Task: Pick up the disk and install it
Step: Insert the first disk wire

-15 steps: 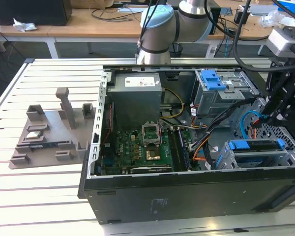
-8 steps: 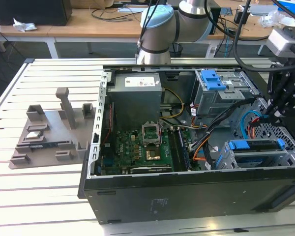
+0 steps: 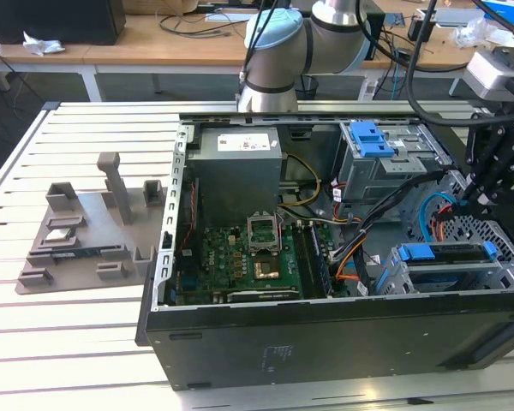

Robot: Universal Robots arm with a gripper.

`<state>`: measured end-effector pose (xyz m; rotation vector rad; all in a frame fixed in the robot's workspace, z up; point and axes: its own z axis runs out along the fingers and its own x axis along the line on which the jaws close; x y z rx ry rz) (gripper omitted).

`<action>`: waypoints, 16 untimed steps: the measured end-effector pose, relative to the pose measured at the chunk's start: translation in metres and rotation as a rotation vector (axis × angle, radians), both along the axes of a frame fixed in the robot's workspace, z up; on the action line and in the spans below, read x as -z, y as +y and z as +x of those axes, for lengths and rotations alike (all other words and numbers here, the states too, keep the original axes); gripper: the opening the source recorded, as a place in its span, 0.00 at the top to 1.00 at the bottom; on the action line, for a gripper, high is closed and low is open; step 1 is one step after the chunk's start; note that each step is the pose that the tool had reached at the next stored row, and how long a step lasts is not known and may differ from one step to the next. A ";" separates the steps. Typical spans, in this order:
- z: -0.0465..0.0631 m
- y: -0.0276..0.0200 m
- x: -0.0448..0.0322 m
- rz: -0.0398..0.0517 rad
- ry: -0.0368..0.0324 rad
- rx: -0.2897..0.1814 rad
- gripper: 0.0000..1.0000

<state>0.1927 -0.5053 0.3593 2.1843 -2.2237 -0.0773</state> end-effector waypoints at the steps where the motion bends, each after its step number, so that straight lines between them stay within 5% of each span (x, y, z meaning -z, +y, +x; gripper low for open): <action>1: -0.001 -0.0017 0.0001 0.0000 0.0000 0.000 0.83; 16: -0.019 -0.0146 0.0010 0.0000 0.0000 0.000 0.83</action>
